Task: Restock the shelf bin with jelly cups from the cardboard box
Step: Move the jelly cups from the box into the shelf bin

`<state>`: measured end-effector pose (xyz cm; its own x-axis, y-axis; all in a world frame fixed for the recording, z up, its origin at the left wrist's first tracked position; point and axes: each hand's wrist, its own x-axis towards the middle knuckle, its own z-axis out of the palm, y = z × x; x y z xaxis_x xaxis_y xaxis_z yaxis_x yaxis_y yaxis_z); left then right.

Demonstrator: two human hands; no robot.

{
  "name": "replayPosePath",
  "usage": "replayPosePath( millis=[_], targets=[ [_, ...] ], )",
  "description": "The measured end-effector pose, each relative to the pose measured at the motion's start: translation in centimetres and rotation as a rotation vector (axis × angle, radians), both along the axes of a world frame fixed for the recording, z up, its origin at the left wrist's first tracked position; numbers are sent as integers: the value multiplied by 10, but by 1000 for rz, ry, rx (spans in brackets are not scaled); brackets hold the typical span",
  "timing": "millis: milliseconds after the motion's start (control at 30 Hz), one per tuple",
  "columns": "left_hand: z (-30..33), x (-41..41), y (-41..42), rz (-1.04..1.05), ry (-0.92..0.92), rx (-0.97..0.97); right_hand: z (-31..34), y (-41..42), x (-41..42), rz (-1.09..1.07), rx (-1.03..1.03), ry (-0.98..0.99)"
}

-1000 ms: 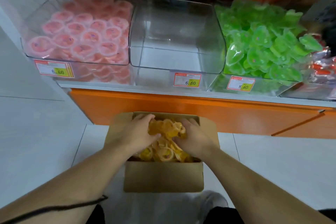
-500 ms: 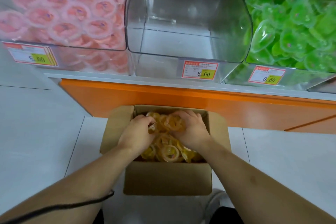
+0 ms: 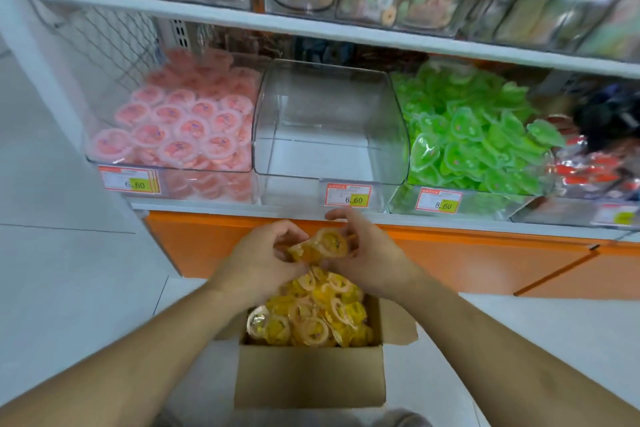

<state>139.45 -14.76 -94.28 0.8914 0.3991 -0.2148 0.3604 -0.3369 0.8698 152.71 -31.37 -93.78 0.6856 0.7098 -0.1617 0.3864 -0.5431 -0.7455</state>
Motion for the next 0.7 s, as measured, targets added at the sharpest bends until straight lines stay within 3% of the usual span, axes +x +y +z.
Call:
replayPosePath(
  millis=[367, 700],
  targets=[
    [103, -11, -11, 92, -298, 7, 103, -12, -22, 78, 164, -140],
    [130, 55, 49, -28, -267, 281, 124, 64, 42, 105, 72, -240]
  ],
)
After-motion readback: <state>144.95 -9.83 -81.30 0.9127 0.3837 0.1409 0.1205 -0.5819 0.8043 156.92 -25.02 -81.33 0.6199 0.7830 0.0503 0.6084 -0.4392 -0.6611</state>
